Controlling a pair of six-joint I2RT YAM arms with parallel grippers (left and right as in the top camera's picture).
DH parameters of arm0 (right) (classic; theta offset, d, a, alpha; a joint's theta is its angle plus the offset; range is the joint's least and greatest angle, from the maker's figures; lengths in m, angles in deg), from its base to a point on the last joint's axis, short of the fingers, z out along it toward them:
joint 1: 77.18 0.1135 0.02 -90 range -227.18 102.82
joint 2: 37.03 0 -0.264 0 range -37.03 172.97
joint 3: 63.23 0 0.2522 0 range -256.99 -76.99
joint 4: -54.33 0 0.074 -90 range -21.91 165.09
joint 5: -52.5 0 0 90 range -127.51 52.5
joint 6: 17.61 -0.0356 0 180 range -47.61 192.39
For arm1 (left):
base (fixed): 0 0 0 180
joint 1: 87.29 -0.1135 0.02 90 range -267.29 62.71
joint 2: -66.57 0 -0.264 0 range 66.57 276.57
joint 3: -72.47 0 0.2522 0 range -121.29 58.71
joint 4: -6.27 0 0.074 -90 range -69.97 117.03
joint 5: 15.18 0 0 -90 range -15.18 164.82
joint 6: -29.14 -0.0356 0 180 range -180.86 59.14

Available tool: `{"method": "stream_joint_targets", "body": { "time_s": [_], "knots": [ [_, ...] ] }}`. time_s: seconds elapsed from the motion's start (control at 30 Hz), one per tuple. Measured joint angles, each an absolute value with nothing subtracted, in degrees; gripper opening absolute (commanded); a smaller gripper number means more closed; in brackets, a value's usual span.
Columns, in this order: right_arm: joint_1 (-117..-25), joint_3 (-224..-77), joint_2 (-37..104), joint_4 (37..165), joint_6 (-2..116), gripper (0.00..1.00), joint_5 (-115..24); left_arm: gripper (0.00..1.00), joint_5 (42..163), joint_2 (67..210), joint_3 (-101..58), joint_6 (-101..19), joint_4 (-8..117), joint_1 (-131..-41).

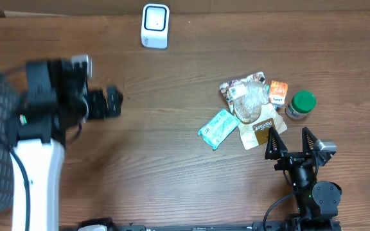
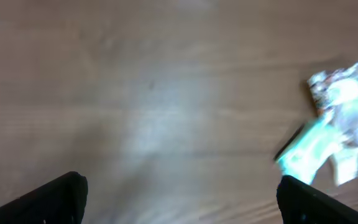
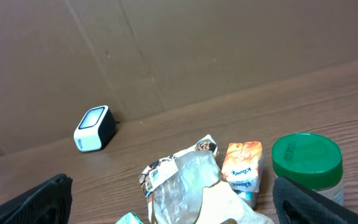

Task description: Scan the item barcode

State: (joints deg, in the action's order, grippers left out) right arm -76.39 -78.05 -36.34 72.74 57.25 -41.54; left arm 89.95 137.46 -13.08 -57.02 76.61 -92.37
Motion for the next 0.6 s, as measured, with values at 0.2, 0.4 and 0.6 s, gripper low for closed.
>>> {"method": "stream_joint_targets", "body": {
  "time_s": [0.2, 0.4, 0.6],
  "knots": [
    [-76.41, -78.05, -36.41, 72.78, 57.23, 1.0, -41.54, 1.0, 85.04, 117.29, 10.59, -57.94, 64.13, -92.39],
    [-76.39, -78.05, -36.41, 72.71, 57.21, 1.0, -41.54, 0.99, 86.08, 95.45, 31.38, -62.99, 34.08, -92.39],
    [-76.39, -78.05, -36.41, 72.74, 57.21, 1.0, -41.56, 1.0, 86.57, 81.86, 46.29, -68.52, 18.4, -92.39]
  ]
}}
